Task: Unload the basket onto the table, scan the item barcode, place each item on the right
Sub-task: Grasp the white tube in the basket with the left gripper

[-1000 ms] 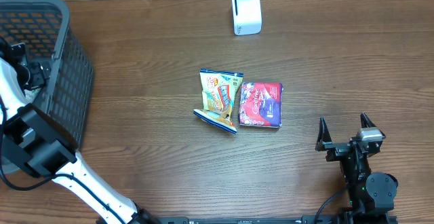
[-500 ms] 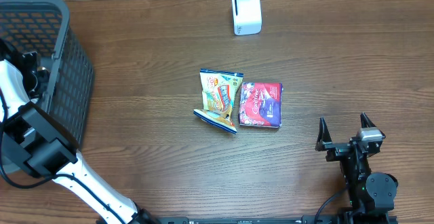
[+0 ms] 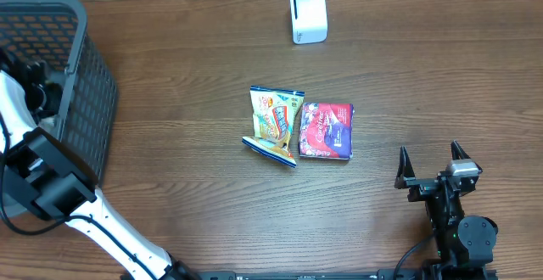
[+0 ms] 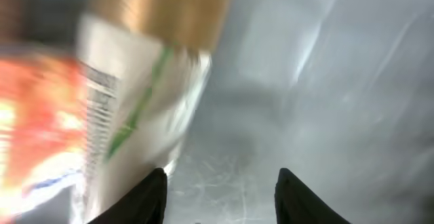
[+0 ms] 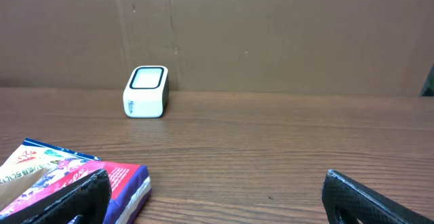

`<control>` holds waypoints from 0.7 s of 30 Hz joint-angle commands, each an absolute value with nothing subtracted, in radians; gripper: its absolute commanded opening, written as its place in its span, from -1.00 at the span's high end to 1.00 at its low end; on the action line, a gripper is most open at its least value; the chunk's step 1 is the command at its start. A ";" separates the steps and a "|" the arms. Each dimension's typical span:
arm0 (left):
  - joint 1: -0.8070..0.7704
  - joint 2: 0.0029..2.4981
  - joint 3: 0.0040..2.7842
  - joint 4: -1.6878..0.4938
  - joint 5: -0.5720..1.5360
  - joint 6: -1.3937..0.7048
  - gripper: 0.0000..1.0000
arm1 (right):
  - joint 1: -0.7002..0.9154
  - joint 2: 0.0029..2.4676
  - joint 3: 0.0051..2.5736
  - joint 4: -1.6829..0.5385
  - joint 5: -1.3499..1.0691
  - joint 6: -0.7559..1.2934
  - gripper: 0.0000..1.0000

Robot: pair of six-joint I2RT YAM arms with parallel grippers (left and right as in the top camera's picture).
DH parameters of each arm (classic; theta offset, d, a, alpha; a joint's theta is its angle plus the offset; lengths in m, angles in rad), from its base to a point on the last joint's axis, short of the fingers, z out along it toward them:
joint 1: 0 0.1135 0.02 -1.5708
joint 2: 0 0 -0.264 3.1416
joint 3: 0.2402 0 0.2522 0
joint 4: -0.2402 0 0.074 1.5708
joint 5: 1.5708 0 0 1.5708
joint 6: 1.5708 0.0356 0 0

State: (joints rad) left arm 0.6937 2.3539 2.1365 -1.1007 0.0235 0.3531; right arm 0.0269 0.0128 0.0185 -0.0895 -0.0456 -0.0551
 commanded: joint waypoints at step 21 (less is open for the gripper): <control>0.701 2.355 2.076 -1.039 -0.191 0.290 -0.34 | 0.029 0.003 0.008 -0.083 -0.045 -0.049 -1.00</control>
